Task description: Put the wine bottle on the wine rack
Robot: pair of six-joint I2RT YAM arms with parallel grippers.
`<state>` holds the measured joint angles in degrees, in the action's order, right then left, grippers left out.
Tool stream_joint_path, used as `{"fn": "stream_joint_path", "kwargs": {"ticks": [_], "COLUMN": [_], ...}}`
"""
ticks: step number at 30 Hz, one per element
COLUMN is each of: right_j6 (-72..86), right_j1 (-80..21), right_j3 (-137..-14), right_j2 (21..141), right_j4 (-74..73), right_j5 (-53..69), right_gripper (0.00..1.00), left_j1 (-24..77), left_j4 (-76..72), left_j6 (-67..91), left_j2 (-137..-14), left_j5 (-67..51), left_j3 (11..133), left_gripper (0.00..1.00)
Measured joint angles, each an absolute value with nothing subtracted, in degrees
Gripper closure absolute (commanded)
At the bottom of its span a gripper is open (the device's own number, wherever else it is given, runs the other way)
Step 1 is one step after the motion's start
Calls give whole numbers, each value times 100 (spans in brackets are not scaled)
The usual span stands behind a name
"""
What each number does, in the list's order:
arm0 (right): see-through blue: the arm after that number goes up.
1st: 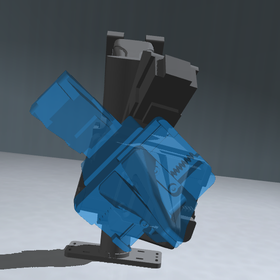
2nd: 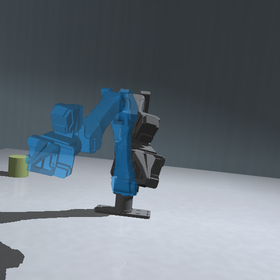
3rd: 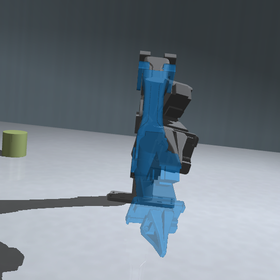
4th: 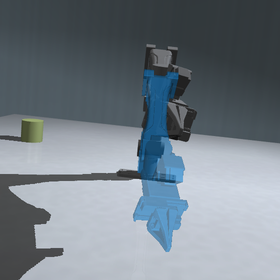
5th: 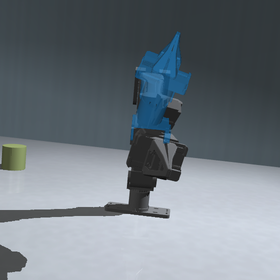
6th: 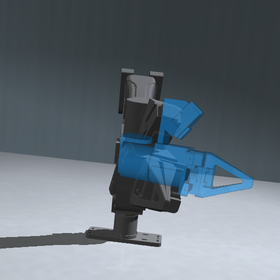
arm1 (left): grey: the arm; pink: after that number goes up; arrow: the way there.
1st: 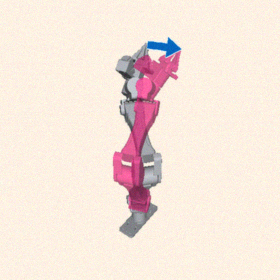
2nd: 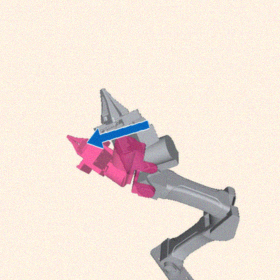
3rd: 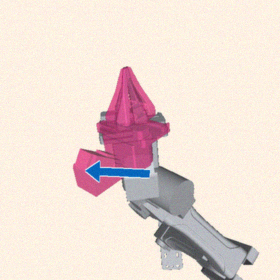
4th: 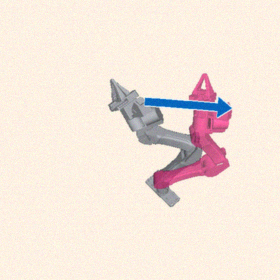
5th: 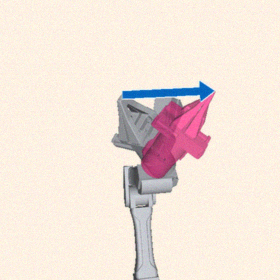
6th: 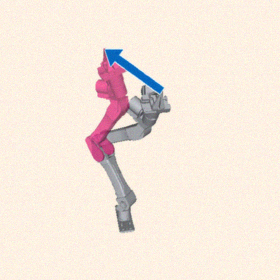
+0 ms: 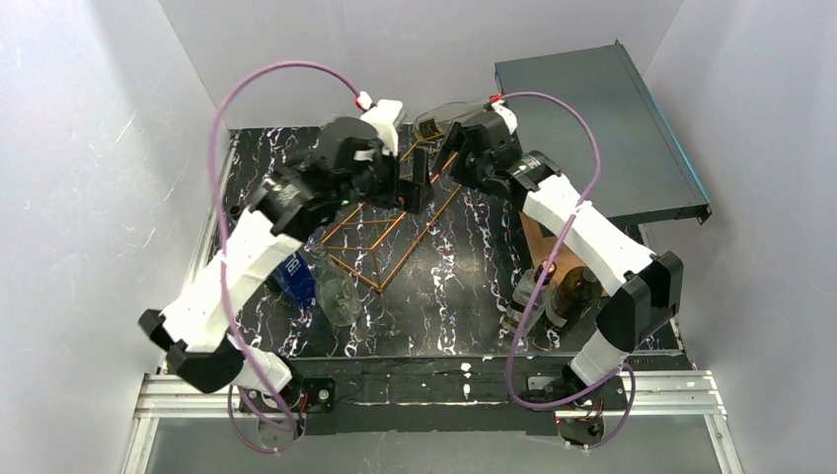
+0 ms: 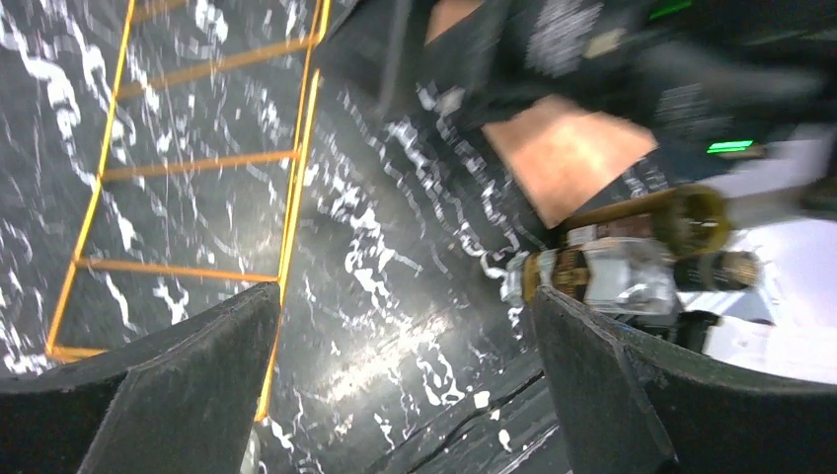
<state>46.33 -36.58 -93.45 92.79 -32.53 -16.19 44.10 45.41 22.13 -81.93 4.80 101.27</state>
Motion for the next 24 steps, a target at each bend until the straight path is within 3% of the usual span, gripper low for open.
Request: {"fn": "stream_joint_path", "kwargs": {"ticks": [3,9,17,24], "right_j6": [4781,4941,4748,4195], "right_j1": [-3889,-4331,-4482,-4508], "right_j3": [-9303,-9153,-8958,-8938], "right_j2": [9400,9666,9974,10012], "right_j4": [-3118,-2840,-2519,-2274], "right_j5": [-1774,-2237,-2416,-2346], "right_gripper": [19,25,45,53], "left_j1": [4410,4410,4410,4410], "left_j4": [4556,4327,2897,2080], "left_j6": [1872,1013,-375,-961], "left_j2": [-7898,-6930,-5714,-5113], "left_j5": [355,781,1789,2320], "left_j3": [10626,10785,9273,7902], "left_gripper": [2,2,2,2]}}
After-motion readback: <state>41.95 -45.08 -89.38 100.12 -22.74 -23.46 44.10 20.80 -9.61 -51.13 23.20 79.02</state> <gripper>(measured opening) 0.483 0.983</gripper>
